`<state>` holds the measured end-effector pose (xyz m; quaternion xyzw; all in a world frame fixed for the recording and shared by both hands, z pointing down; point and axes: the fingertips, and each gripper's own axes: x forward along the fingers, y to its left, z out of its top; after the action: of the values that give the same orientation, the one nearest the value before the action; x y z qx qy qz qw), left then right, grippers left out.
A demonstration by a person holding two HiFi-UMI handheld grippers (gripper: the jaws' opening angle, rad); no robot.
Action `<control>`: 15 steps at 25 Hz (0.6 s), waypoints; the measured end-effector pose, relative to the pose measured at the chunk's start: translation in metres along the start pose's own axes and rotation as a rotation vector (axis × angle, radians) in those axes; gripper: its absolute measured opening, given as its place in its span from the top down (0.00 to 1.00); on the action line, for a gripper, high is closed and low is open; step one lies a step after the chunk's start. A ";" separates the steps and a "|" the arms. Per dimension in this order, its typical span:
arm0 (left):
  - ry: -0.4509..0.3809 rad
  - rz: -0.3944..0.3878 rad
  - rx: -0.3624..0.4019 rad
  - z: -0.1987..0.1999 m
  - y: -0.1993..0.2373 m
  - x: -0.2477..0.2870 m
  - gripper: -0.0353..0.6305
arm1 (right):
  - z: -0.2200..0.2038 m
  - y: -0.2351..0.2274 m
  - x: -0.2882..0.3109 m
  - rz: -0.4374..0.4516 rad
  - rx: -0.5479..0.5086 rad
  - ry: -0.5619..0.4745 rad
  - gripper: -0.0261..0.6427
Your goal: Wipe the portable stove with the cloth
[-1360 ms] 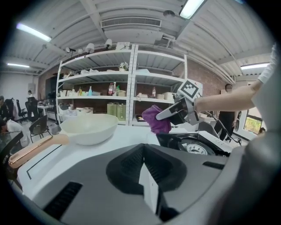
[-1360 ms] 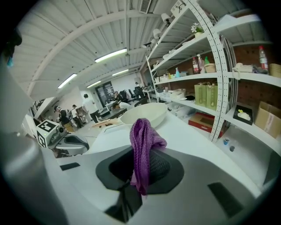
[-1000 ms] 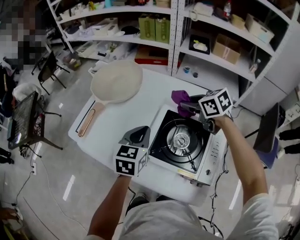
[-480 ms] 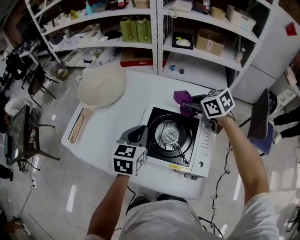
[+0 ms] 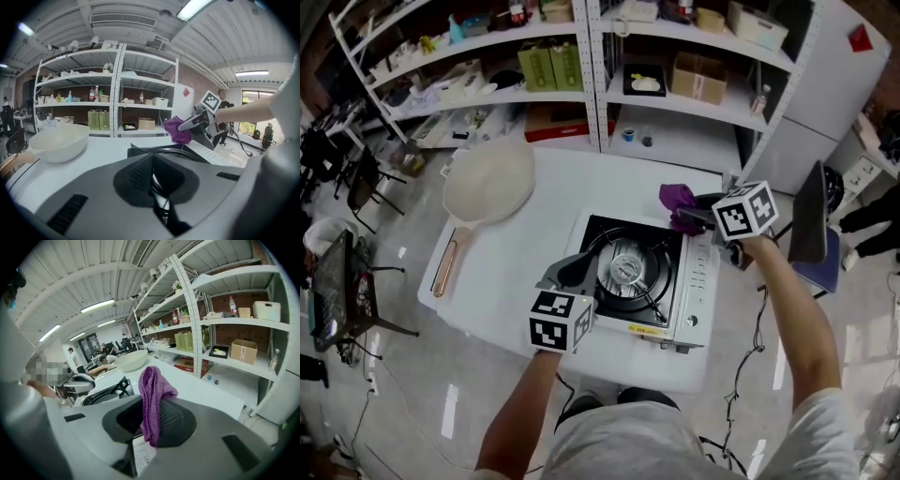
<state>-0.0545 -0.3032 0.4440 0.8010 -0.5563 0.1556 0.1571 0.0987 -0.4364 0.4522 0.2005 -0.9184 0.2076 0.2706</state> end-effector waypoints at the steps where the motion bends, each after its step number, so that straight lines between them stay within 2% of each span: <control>1: 0.001 -0.006 0.003 0.000 -0.002 0.001 0.94 | -0.002 -0.002 -0.004 -0.014 0.004 -0.004 0.87; 10: -0.016 -0.063 0.038 0.014 -0.012 -0.001 0.94 | 0.008 0.018 -0.040 -0.101 0.017 -0.121 0.87; 15: -0.028 -0.095 0.055 0.025 -0.016 -0.009 0.94 | 0.009 0.047 -0.068 -0.157 0.019 -0.188 0.87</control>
<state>-0.0408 -0.3006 0.4162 0.8326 -0.5154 0.1521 0.1343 0.1245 -0.3846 0.3930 0.2930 -0.9192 0.1749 0.1966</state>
